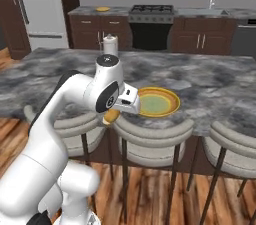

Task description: Move the hot dog bun to the plate on the dining table and place the condiment next to that plate. Then navigate to the fridge and take the sausage and place it on the plate as well.

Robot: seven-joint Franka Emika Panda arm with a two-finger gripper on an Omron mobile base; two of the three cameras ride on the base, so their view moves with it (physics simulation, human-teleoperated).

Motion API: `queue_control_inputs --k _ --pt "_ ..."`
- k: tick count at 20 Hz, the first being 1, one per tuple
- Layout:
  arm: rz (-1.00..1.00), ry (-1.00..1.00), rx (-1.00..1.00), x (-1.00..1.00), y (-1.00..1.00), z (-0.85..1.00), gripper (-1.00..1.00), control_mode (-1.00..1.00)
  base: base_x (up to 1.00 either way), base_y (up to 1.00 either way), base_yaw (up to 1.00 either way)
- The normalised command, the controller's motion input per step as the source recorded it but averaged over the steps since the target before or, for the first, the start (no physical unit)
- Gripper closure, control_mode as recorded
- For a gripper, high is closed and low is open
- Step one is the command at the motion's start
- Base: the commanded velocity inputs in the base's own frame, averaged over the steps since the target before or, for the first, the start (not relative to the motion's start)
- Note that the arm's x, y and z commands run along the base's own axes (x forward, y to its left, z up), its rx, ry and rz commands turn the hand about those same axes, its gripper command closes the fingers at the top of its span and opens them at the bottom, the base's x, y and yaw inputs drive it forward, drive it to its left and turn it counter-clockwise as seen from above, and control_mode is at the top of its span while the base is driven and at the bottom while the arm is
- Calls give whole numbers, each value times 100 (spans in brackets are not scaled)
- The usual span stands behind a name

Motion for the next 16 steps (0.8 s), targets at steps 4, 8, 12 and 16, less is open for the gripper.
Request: queue_control_inputs --k 4,8,12,16 --pt "0 0 0 0 0 0 100 100 53 -70 40" --pt "0 0 0 0 0 0 100 100 64 -33 27" --pt "16 18 3 66 -4 0 100 -100 0 0 0" --pt "10 18 0 85 0 0 100 -100 0 0 0"
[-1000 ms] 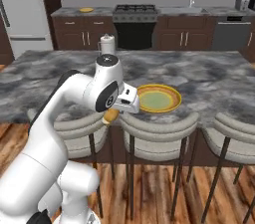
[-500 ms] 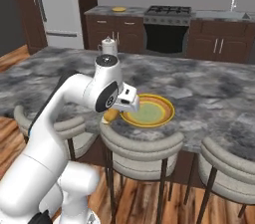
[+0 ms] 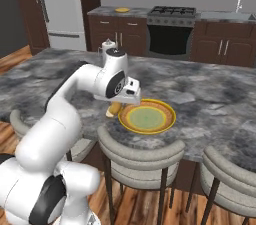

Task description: Move the hot dog bun to the plate on the dining table and place the condiment next to that plate. Then navigate to the fridge and take the sausage and place it on the plate as well.

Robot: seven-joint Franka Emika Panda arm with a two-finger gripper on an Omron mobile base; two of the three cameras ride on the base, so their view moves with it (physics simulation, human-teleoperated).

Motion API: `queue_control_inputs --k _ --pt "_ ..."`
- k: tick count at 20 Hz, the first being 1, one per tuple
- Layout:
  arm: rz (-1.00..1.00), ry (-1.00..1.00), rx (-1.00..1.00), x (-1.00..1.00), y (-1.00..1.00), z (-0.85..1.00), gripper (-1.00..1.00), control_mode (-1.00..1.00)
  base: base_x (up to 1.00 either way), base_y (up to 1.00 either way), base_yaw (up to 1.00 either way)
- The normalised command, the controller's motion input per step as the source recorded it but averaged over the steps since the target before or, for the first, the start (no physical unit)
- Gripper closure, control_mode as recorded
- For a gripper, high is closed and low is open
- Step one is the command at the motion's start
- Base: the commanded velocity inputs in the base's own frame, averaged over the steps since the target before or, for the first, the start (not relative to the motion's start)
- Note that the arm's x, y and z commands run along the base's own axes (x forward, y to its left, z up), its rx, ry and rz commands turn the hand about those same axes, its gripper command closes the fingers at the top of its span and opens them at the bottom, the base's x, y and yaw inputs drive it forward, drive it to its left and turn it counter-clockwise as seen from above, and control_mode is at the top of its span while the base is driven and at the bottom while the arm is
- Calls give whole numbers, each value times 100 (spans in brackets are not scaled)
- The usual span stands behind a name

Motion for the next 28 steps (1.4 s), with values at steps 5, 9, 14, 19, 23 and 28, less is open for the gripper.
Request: queue_control_inputs --k 5,9,14,19,23,28 --pt "3 19 0 97 -6 -15 100 -100 0 0 0" --pt "0 18 0 73 -31 -63 100 -100 0 0 0" --pt "0 14 4 56 -45 -79 100 -100 0 0 0" --pt "0 7 7 34 -29 -60 100 -100 0 0 0" --pt "0 8 6 41 -16 -46 100 -100 0 0 0" --pt "0 8 5 17 0 -30 100 -100 0 0 0"
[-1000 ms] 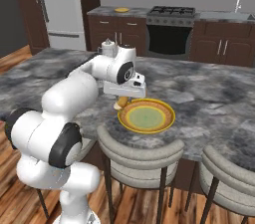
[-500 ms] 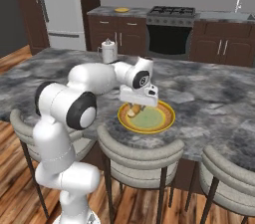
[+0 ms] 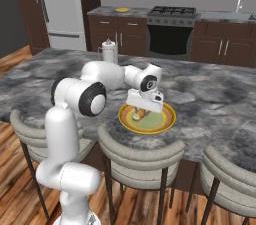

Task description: Move the hot dog bun to the plate on the dining table and place the condiment next to that plate. Then navigate to the fridge and take the sausage and place it on the plate as well.

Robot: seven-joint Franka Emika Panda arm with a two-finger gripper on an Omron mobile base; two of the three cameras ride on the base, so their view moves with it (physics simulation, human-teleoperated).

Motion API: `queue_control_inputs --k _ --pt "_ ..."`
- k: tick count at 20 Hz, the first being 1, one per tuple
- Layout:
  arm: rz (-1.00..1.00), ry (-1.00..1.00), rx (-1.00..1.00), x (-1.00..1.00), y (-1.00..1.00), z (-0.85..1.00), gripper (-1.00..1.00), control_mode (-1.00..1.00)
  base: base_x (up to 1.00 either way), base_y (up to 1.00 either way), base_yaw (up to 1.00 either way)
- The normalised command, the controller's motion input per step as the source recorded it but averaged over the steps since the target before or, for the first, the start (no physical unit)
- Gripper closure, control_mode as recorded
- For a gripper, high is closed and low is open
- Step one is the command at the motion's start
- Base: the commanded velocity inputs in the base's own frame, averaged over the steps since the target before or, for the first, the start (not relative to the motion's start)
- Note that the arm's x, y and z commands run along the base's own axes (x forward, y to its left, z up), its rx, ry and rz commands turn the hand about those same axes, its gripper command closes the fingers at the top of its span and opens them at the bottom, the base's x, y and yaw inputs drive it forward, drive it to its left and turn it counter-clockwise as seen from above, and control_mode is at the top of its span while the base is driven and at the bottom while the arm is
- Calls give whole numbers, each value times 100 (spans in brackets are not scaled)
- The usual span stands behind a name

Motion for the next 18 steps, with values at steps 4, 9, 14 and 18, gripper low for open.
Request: queue_control_inputs --k 4,9,14,18 --pt "0 11 2 1 6 -31 100 -100 0 0 0" --pt "0 8 0 14 16 -26 100 -100 0 0 0" --pt "0 0 0 12 38 -8 100 -100 0 0 0" --pt "0 0 0 47 19 -2 -100 -100 0 0 0"
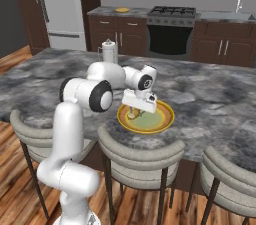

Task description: Move the hot dog bun to the plate on the dining table and place the condiment next to that plate. Then navigate to the fridge and take the sausage and place it on the plate as well.

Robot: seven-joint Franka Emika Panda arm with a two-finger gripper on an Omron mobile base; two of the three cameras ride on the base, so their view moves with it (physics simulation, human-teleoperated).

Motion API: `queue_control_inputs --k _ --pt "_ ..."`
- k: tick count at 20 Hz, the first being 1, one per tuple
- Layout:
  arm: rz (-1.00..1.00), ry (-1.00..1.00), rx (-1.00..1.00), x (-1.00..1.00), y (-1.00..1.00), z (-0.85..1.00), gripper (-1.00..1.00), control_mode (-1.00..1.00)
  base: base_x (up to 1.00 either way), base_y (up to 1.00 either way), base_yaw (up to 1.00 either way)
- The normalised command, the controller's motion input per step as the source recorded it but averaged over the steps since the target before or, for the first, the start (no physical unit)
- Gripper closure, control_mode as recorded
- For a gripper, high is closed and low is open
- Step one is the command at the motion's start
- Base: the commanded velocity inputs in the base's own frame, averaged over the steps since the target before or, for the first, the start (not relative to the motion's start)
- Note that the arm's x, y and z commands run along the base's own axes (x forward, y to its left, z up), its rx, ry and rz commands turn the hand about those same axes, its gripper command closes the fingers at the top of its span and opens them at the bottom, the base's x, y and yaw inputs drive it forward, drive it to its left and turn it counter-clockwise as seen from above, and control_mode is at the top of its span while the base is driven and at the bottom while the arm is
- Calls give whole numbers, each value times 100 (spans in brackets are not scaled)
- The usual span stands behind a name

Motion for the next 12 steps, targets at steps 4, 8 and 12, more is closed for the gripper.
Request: queue_control_inputs --k 4,8,12 --pt "0 0 0 46 0 0 -100 -100 0 0 0" --pt "0 -1 0 13 -4 0 -100 -100 0 0 0" --pt "0 -11 0 -23 -3 32 -100 -100 0 0 0"
